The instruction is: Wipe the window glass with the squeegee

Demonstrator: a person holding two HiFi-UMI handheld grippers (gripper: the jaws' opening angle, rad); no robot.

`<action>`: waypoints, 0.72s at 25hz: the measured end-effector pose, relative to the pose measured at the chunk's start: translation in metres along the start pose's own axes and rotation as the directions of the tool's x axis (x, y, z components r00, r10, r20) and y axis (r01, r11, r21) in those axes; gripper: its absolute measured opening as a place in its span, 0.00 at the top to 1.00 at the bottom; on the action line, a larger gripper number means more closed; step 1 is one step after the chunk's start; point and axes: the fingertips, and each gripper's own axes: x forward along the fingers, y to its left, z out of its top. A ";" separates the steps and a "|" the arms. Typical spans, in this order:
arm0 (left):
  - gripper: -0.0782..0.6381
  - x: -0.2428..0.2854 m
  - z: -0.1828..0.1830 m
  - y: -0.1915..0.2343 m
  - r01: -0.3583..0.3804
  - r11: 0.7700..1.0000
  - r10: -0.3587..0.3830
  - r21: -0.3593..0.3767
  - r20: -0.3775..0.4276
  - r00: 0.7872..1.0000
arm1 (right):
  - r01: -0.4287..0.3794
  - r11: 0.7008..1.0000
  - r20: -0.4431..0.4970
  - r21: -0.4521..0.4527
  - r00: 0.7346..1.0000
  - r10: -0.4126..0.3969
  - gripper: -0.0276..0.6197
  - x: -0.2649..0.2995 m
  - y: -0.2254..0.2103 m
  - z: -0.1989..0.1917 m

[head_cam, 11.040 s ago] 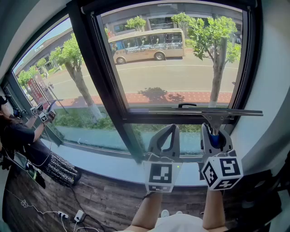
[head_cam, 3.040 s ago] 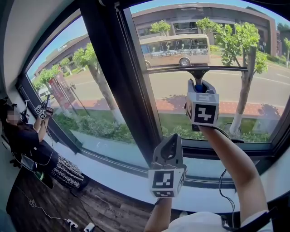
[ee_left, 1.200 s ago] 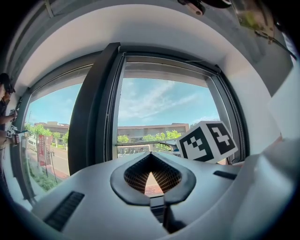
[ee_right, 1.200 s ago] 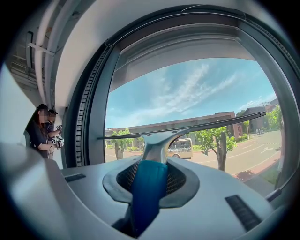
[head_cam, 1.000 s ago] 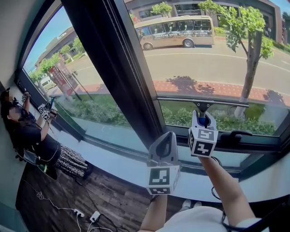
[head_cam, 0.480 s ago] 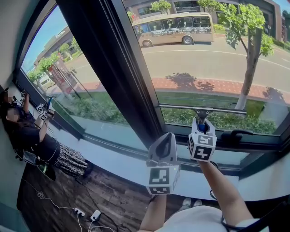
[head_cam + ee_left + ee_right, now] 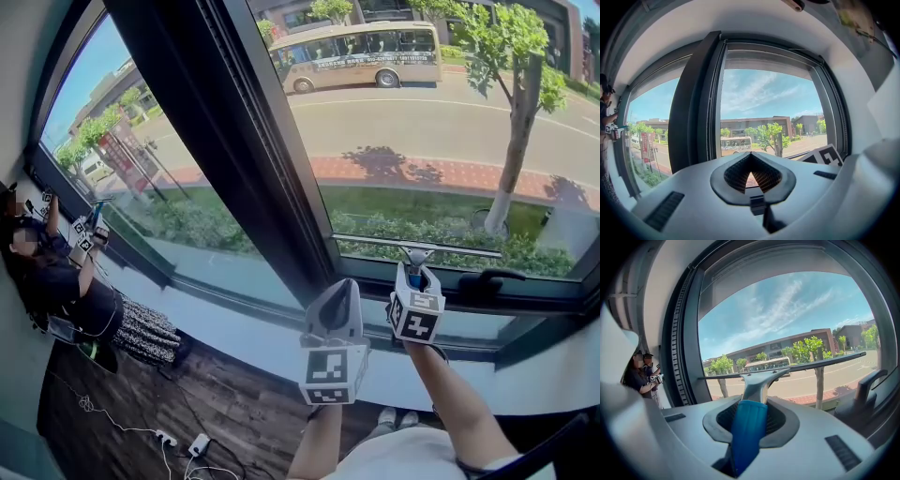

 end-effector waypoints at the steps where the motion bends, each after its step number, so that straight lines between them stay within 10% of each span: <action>1: 0.90 0.001 -0.001 0.000 0.000 1.000 0.000 -0.001 -0.002 1.000 | 0.000 1.000 -0.007 0.003 1.000 0.000 0.84 0.001 -0.001 -0.003; 18: 0.90 0.020 -0.015 -0.004 0.012 1.000 -0.012 -0.001 -0.035 0.999 | 0.013 1.000 -0.088 0.010 0.996 -0.013 0.84 0.013 -0.011 -0.046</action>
